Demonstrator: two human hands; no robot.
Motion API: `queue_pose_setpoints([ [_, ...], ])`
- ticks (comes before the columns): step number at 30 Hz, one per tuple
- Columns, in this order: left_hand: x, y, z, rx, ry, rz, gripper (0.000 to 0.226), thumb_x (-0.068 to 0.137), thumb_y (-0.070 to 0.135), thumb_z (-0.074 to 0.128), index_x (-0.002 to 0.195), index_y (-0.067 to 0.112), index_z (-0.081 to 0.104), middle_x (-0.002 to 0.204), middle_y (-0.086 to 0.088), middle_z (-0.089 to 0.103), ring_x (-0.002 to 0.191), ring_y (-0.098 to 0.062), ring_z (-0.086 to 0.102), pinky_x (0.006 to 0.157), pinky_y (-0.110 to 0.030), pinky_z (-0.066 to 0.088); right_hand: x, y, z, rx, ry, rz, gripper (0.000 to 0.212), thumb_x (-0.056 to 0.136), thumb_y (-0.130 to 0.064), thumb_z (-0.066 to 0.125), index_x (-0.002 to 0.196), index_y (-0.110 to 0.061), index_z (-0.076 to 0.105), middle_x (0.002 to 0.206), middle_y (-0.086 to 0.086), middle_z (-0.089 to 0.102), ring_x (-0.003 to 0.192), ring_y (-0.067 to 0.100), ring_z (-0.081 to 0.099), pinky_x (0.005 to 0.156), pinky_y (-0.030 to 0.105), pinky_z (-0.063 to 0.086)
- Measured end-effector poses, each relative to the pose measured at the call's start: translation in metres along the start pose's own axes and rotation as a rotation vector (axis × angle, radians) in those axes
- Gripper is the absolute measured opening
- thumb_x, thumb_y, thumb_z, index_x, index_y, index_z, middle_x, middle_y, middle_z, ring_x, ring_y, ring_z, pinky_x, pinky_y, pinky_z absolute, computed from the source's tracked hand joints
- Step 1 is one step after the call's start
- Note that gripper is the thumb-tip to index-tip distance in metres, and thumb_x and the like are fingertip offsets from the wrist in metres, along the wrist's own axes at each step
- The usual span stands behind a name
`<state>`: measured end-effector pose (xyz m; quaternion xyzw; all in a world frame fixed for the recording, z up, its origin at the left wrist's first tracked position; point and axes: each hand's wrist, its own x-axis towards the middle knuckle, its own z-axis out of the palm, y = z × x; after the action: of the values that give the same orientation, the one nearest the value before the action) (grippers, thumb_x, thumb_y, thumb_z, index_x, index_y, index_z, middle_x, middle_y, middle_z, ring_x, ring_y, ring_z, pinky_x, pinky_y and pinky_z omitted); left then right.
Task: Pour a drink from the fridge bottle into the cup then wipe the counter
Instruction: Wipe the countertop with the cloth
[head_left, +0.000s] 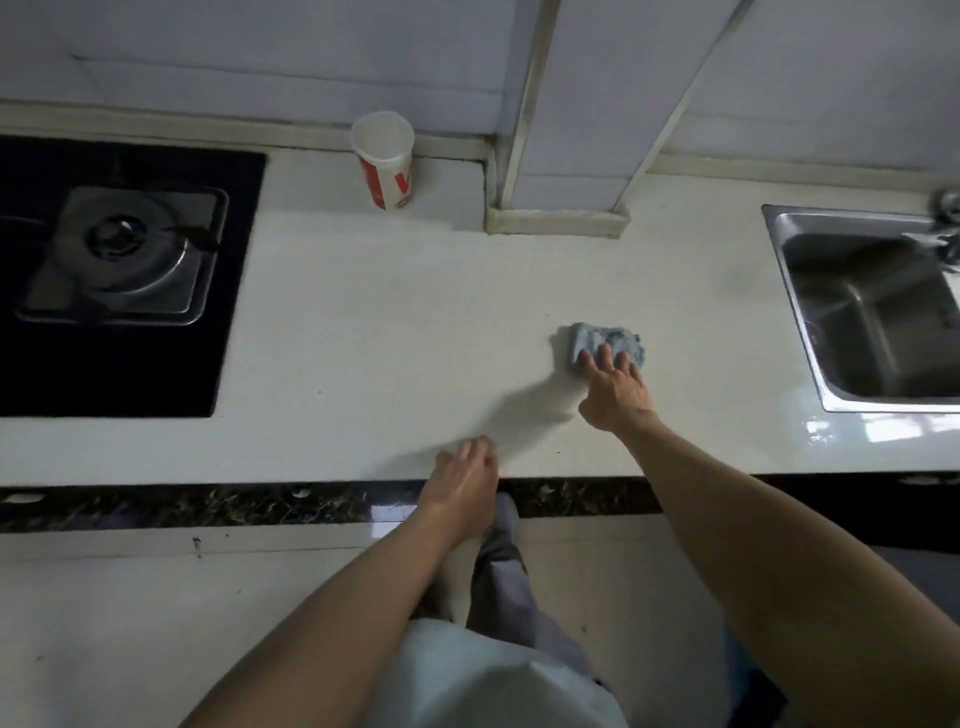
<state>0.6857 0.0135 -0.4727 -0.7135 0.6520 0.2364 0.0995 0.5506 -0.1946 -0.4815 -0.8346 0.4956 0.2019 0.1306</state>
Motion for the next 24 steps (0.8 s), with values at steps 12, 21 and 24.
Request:
queue_pose_setpoints([
  [12,-0.011,-0.012,0.012,-0.153,0.127,-0.012,0.041,0.093,0.015,0.051,0.132,0.001,0.052,0.154,-0.009,0.028,0.142,-0.023,0.03,0.114,-0.035,0.031,-0.08,-0.083,0.047,0.161,0.033,-0.041,0.082,0.085,-0.016,0.048,0.156,-0.015,0.007,0.163,0.016,-0.005,0.147,0.042,-0.013,0.122,0.045,-0.005],
  [21,-0.023,-0.015,0.017,-0.159,0.139,-0.054,0.043,0.093,0.015,0.048,0.134,0.004,0.048,0.143,-0.009,0.04,0.131,-0.022,0.038,0.112,-0.031,0.035,-0.111,-0.078,0.073,0.031,0.111,-0.321,0.082,0.087,-0.005,0.043,0.157,-0.023,0.005,0.163,0.005,-0.009,0.149,0.029,-0.017,0.121,0.038,-0.011],
  [24,-0.022,-0.005,0.012,-0.143,0.101,-0.024,0.039,0.093,0.016,0.048,0.131,0.006,0.051,0.145,-0.009,0.038,0.131,-0.024,0.038,0.109,-0.037,0.039,-0.12,-0.054,0.077,0.022,0.121,-0.269,0.082,0.087,-0.002,0.044,0.157,-0.024,0.007,0.164,0.005,-0.005,0.15,0.029,-0.013,0.123,0.039,-0.006],
])
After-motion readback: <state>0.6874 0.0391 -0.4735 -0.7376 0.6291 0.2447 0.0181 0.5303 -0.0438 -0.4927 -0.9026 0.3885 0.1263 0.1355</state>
